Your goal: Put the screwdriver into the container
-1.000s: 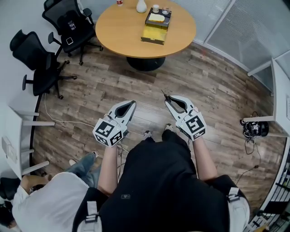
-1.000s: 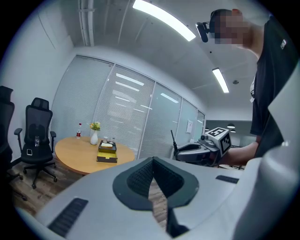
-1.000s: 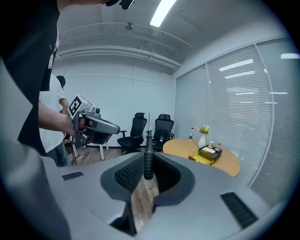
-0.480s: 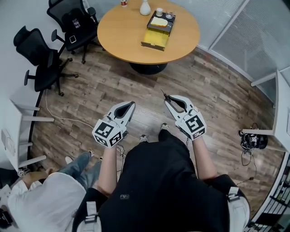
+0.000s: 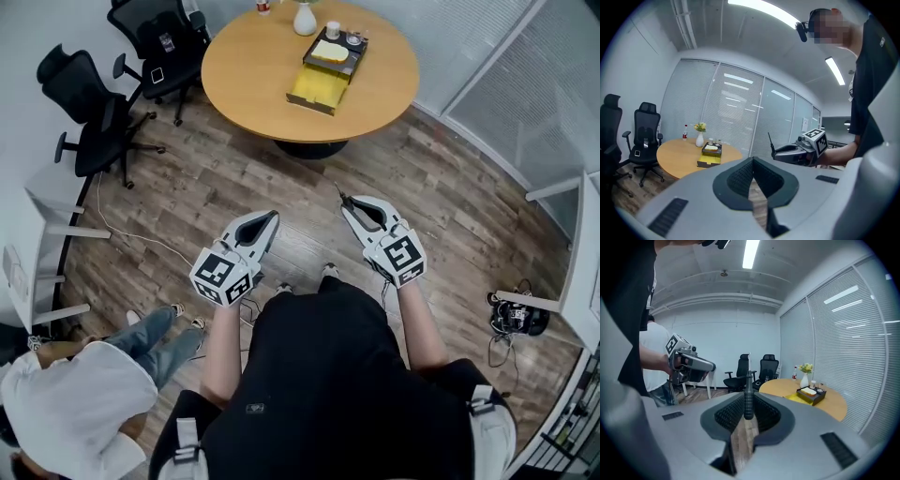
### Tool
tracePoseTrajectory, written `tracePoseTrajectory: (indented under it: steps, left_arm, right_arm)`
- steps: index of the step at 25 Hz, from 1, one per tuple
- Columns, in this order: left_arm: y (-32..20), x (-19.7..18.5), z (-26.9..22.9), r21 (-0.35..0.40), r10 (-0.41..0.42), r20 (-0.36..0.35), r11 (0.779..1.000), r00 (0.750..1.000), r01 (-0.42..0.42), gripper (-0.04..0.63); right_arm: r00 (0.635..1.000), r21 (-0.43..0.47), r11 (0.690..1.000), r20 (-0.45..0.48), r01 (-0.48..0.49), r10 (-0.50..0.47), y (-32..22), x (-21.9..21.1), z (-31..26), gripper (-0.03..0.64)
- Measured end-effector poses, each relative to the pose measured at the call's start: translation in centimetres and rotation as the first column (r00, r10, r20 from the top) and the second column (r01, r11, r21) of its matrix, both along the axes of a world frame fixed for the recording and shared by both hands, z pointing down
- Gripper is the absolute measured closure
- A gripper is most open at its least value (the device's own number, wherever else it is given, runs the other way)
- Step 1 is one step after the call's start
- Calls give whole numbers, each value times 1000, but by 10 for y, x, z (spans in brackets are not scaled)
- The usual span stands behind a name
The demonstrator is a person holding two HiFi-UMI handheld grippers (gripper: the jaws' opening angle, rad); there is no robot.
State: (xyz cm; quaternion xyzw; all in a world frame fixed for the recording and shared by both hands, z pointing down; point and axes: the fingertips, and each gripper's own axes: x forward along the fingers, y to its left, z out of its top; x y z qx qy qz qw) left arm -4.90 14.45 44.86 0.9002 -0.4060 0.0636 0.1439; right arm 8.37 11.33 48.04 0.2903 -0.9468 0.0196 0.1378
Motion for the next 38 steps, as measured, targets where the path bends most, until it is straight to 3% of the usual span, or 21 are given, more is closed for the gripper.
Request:
tracePoseTrajectory:
  steps: [6,16,38]
  left_arm:
    - [-9,16,2,-4,-43,10,999,999,43,591]
    - [-24,23,6,-18,-7,11,1000,1000,8,591]
    - [-135,-81,14,-19,61,-53,998,997,-62,591]
  right_arm:
    - [999,-24,999,19,42,-42,-14,17,7,558]
    - [999,-36,999,53,-9,11,-30,25,6,558]
    - [998,-20,998,-34,-62,61,-118,-73,6,558]
